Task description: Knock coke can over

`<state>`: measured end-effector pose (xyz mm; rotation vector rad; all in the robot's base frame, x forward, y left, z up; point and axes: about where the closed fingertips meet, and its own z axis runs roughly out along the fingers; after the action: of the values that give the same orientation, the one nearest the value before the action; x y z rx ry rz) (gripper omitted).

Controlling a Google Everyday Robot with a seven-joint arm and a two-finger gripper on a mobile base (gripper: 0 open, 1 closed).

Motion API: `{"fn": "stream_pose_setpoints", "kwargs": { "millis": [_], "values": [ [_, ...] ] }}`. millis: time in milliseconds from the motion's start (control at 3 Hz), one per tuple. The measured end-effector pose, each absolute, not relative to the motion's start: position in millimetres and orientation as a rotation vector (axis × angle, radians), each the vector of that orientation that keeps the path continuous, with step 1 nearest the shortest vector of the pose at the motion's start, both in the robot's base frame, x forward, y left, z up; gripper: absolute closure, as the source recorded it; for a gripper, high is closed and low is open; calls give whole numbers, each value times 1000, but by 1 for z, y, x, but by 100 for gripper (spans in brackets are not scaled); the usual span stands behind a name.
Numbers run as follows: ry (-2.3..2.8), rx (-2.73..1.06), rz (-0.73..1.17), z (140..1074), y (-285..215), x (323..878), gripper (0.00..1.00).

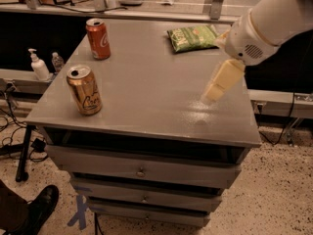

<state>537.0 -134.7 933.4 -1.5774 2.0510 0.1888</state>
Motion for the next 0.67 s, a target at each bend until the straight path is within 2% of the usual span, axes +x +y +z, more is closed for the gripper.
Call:
{"fn": "stream_pose_setpoints", "kwargs": {
  "millis": [333,667],
  "values": [
    [1996,-1424,331,928,-97,566,0],
    [1972,-1396,329,934,-92,573,0]
  ]
}}
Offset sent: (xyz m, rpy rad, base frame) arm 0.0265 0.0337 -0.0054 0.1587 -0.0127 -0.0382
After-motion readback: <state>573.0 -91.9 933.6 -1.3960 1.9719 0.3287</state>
